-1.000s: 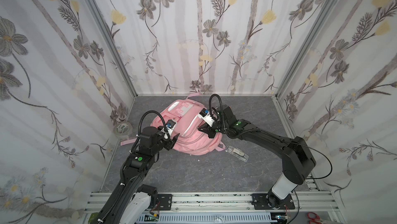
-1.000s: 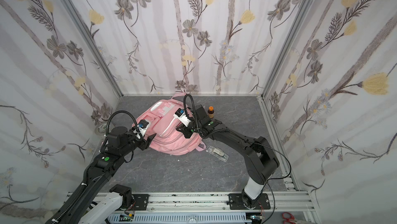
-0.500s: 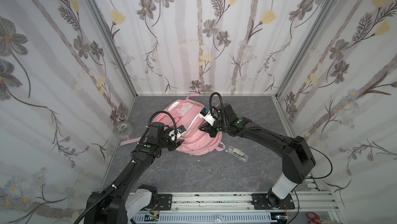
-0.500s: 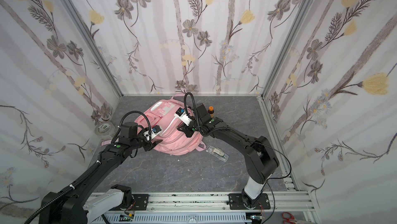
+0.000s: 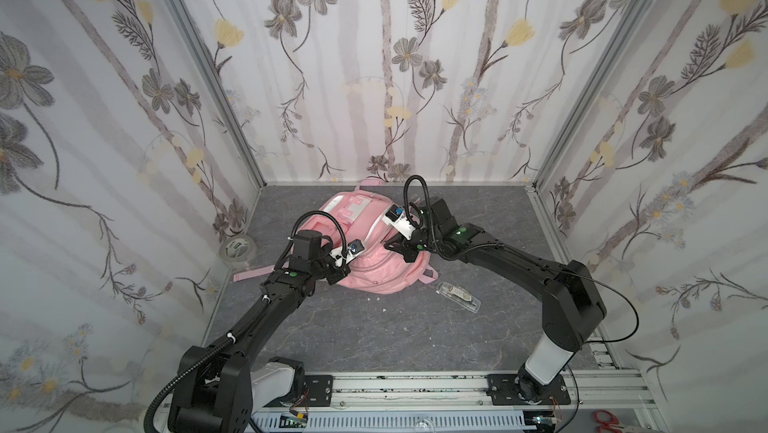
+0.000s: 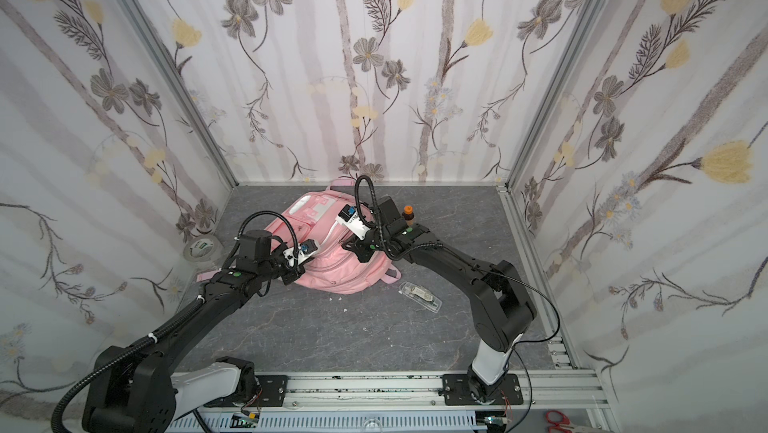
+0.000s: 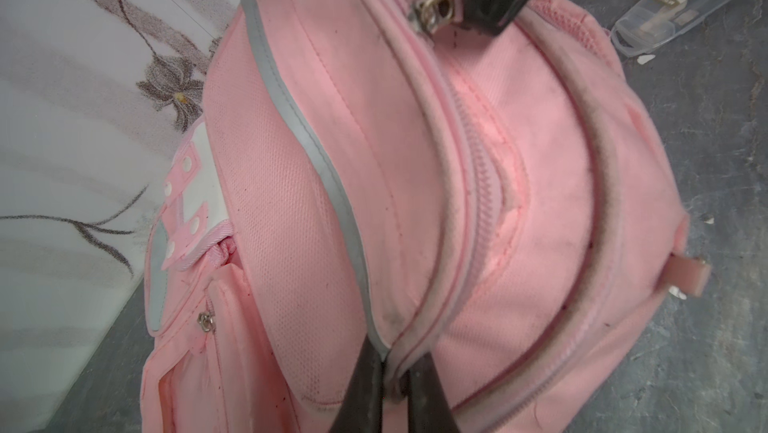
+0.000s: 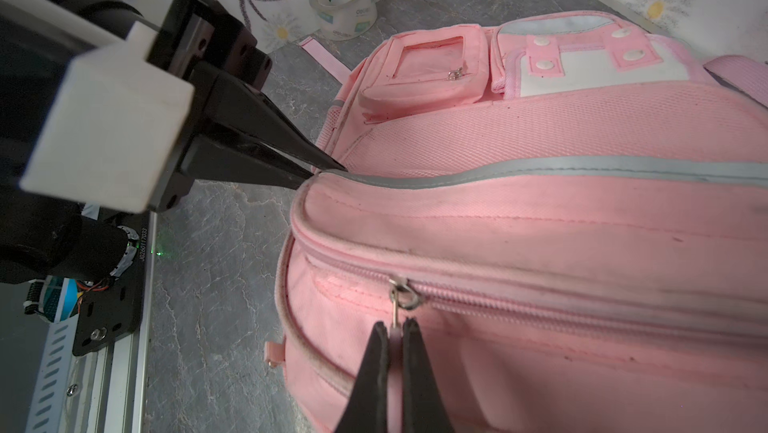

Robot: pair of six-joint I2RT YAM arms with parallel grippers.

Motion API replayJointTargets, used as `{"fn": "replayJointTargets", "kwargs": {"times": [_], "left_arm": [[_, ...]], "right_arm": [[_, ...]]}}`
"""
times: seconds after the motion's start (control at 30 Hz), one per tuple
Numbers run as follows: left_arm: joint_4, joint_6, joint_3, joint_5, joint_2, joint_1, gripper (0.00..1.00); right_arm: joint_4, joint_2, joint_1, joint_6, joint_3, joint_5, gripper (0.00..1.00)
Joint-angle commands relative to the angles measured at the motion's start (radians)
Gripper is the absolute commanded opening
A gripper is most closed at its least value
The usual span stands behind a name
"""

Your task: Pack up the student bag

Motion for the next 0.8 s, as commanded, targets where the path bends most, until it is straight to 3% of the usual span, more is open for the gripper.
{"fn": "replayJointTargets", "kwargs": {"times": [0.0,0.17,0.37,0.57,0.77], "left_arm": [[0.052,-0.167,0.018,0.042,-0.032,-0.028,0.0],[0.058,-0.297,-0.001,0.007,-0.085,-0.117,0.0],[0.167,-0.45,-0.052,-0.013,-0.14,-0.155,0.0],[0.165,-0.436,-0.085,-0.161,-0.17,-0.15,0.0],[0.16,-0.473,-0.085,-0.159,-0.169,-0.133,0.0]], "right_arm": [[0.046,0.015,0.043,0.041,0.02,0.008,0.0],[0.127,0.028,0.142,0.121,0.026,0.025,0.0],[0.214,0.045,0.193,0.208,0.011,0.026,0.0],[0.205,-0.065,0.169,0.225,-0.12,0.068,0.0],[0.174,-0.154,0.108,0.184,-0.21,0.075,0.0]]}}
